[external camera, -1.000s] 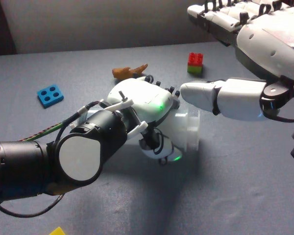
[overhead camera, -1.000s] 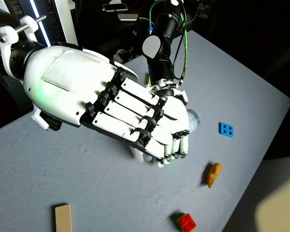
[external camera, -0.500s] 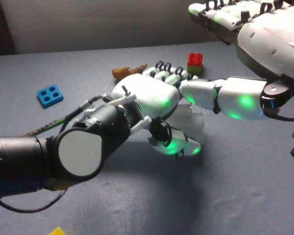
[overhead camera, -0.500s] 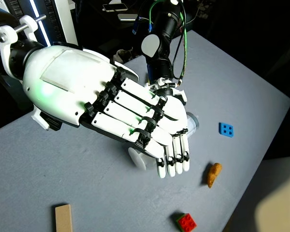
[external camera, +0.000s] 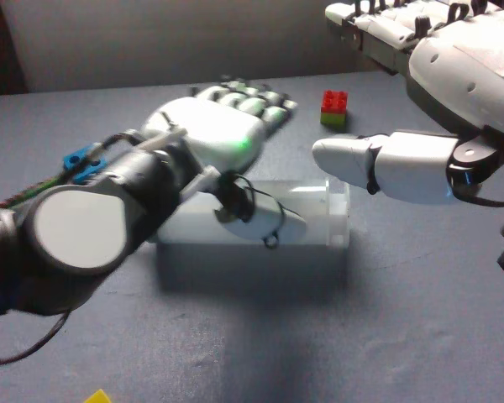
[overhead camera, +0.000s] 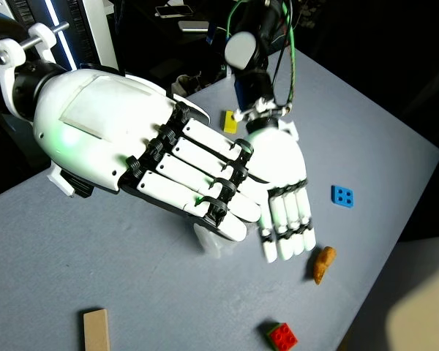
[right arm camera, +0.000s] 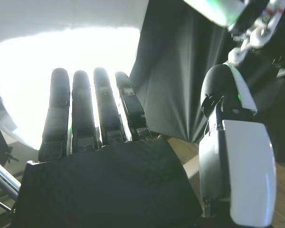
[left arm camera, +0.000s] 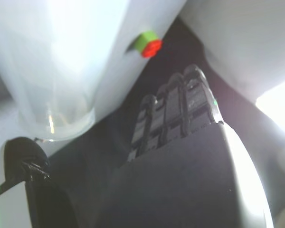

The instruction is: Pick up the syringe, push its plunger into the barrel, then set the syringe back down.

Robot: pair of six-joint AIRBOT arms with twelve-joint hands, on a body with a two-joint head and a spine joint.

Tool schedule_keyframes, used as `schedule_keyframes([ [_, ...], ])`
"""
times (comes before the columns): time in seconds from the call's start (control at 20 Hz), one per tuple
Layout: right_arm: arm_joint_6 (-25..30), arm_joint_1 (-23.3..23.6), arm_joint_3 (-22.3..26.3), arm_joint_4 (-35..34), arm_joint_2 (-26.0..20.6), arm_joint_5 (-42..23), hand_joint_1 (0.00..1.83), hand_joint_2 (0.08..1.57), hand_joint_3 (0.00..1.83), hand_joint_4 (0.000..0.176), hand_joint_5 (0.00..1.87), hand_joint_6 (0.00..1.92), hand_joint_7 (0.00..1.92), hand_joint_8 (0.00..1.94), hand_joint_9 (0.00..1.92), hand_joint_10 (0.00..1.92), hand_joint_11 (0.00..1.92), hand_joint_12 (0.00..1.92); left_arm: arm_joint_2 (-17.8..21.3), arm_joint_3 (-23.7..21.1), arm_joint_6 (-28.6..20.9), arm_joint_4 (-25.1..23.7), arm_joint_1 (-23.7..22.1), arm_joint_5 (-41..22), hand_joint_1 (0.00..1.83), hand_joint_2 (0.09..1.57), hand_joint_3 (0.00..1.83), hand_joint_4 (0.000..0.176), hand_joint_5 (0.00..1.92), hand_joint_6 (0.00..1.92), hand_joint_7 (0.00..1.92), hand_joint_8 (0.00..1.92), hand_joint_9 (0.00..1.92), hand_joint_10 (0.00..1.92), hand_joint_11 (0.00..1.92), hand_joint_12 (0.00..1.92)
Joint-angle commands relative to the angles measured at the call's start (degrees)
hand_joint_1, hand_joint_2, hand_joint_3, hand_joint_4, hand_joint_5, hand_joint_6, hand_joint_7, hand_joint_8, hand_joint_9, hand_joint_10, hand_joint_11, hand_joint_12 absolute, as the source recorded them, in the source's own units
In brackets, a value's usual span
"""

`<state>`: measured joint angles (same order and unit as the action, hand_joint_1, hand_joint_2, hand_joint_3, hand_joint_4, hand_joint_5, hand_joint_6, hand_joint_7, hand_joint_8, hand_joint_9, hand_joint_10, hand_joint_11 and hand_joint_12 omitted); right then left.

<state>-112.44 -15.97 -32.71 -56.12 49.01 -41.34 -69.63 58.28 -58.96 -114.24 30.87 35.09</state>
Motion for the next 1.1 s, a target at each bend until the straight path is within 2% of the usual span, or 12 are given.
schedule_keyframes([
  [0.0, 0.48, 0.73, 0.19, 3.43, -0.22, -4.43, 0.27, 1.10, 0.00, 0.000, 0.12, 0.00, 0.15, 0.00, 0.13, 0.00, 0.00, 0.46, 1.16, -0.96, 1.33, -0.47, -0.71, 9.15, 0.44, 0.97, 0.00, 0.000, 0.00, 0.00, 0.00, 0.00, 0.00, 0.00, 0.00, 0.02],
  [0.25, 0.49, 0.71, 0.19, 3.42, -0.23, -4.61, 0.29, 1.08, 0.00, 0.000, 0.14, 0.01, 0.16, 0.01, 0.14, 0.01, 0.00, 0.45, 7.09, -8.58, 9.80, 8.43, -1.25, 21.98, 0.42, 0.98, 0.01, 0.000, 0.00, 0.00, 0.00, 0.00, 0.00, 0.00, 0.04, 0.04],
  [0.5, 0.52, 0.54, 0.19, 3.41, -0.24, -4.44, 0.29, 1.11, 0.00, 0.000, 0.34, 0.02, 0.36, 0.01, 0.33, 0.02, 0.00, 0.78, 8.39, -11.57, 10.78, 9.55, -2.71, 26.13, 0.25, 1.04, 0.00, 0.000, 0.33, 0.01, 0.38, 0.00, 0.38, 0.03, 0.00, 0.90],
  [0.55, 0.55, 0.54, 0.19, 3.41, -0.23, -4.40, 0.29, 1.11, 0.00, 0.000, 0.34, 0.02, 0.36, 0.01, 0.33, 0.02, 0.00, 0.78, 8.39, -12.00, 10.78, 9.94, -3.15, 26.38, 0.25, 1.04, 0.00, 0.000, 0.33, 0.01, 0.38, 0.00, 0.38, 0.03, 0.00, 0.90],
  [0.7, 0.59, 0.51, 0.19, 3.41, -0.23, -4.35, 0.38, 1.17, 0.00, 0.000, 0.84, 0.09, 0.95, 0.09, 0.85, 0.31, 0.38, 1.34, 8.40, -13.38, 13.21, 10.82, -4.95, 27.22, 0.28, 1.19, 0.00, 0.000, 0.84, 0.06, 0.90, 0.13, 0.81, 0.58, 0.52, 1.31],
  [0.75, 0.59, 0.49, 0.19, 3.41, -0.24, -4.31, 0.45, 1.17, 0.00, 0.000, 0.75, 0.80, 0.88, 0.76, 0.81, 1.02, 0.61, 1.58, 8.44, -13.64, 13.40, 10.82, -5.24, 27.22, 0.27, 1.24, 0.01, 0.000, 0.87, 0.39, 0.88, 0.60, 0.79, 1.04, 0.64, 1.49],
  [0.8, 0.59, 0.47, 0.19, 3.41, -0.24, -4.30, 0.45, 1.19, 0.00, 0.000, 0.64, 1.30, 0.84, 1.24, 0.84, 1.42, 0.76, 1.74, 8.51, -13.85, 13.40, 10.82, -5.38, 27.22, 0.25, 1.29, 0.01, 0.000, 0.84, 0.82, 0.85, 0.98, 0.79, 1.32, 0.70, 1.62],
  [0.85, 0.59, 0.45, 0.19, 3.41, -0.24, -4.26, 0.45, 1.19, 0.00, 0.000, 0.64, 1.30, 0.84, 1.24, 0.84, 1.42, 0.76, 1.74, 8.61, -14.02, 13.40, 10.82, -5.46, 27.22, 0.25, 1.29, 0.01, 0.000, 0.84, 0.82, 0.85, 0.98, 0.79, 1.32, 0.70, 1.62],
  [0.9, 0.59, 0.44, 0.19, 3.41, -0.24, -4.25, 0.45, 1.23, 0.00, 0.000, 0.68, 1.80, 0.86, 1.89, 0.98, 1.90, 1.03, 1.91, 8.75, -14.27, 13.40, 10.82, -5.57, 27.22, 0.37, 1.32, 0.00, 0.000, 0.95, 1.32, 0.96, 1.54, 0.96, 1.70, 0.91, 1.81],
  [0.95, 0.58, 0.42, 0.19, 3.41, -0.24, -4.25, 0.45, 1.23, 0.00, 0.000, 0.68, 1.80, 0.86, 1.89, 0.98, 1.90, 1.03, 1.91, 8.85, -14.49, 13.40, 10.82, -5.63, 27.22, 0.37, 1.32, 0.00, 0.000, 0.95, 1.32, 0.96, 1.54, 0.96, 1.70, 0.91, 1.81],
  [1.0, 0.58, 0.42, 0.19, 3.41, -0.24, -4.22, 0.53, 1.23, 0.00, 0.000, 0.89, 1.92, 1.01, 1.94, 1.19, 1.92, 1.37, 1.92, 8.85, -14.60, 13.40, 10.82, -5.63, 27.22, 0.53, 1.29, 0.00, 0.000, 0.98, 1.89, 0.99, 1.91, 1.06, 1.91, 1.10, 1.92],
  [1.05, 0.58, 0.42, 0.19, 3.41, -0.24, -4.14, 0.56, 1.25, 0.00, 0.000, 1.06, 1.92, 1.15, 1.94, 1.33, 1.92, 1.55, 1.92, 8.82, -14.62, 13.40, 10.82, -5.51, 27.21, 0.56, 1.29, 0.00, 0.000, 1.13, 1.91, 1.13, 1.92, 1.17, 1.92, 1.23, 1.92],
])
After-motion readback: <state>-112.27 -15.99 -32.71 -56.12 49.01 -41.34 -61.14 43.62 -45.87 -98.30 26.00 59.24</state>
